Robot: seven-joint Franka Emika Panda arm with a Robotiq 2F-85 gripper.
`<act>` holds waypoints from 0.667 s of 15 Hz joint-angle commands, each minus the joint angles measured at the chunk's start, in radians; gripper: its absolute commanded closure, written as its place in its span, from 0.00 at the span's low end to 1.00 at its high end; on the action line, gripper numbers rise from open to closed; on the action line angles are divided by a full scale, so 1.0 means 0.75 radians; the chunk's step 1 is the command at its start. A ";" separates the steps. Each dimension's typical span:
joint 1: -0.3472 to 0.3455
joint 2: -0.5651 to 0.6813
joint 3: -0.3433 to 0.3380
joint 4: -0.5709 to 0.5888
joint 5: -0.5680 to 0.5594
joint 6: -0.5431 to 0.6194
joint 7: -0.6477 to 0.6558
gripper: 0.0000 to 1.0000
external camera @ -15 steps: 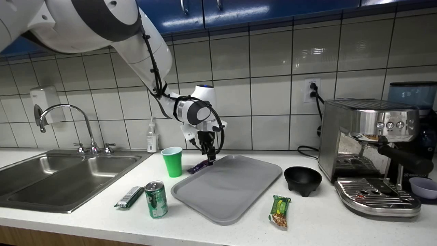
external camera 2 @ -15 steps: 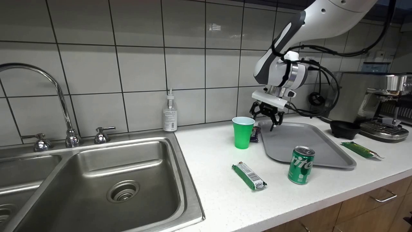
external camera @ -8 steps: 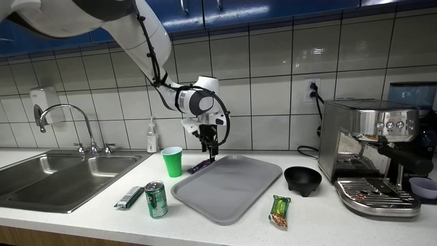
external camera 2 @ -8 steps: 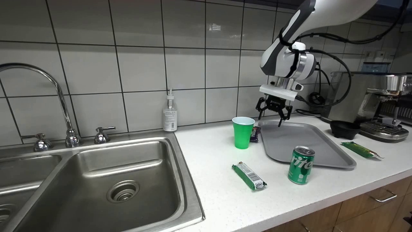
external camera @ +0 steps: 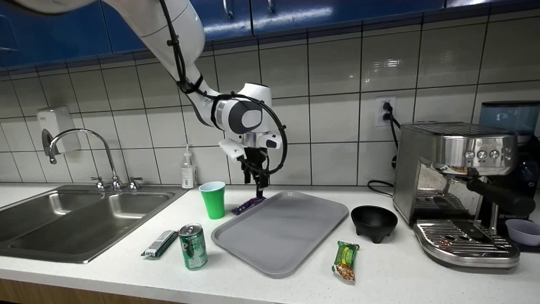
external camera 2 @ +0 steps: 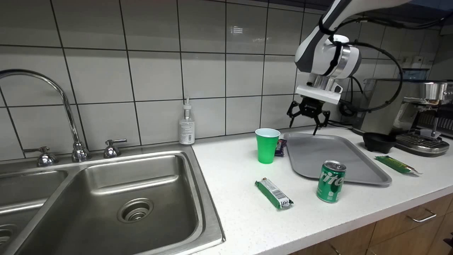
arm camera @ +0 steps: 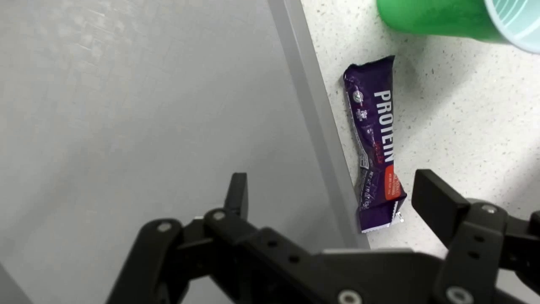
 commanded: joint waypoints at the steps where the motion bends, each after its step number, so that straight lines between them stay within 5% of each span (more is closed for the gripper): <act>1: -0.054 -0.124 0.061 -0.135 0.071 -0.010 -0.126 0.00; 10: -0.033 -0.157 0.088 -0.183 0.161 -0.002 -0.227 0.00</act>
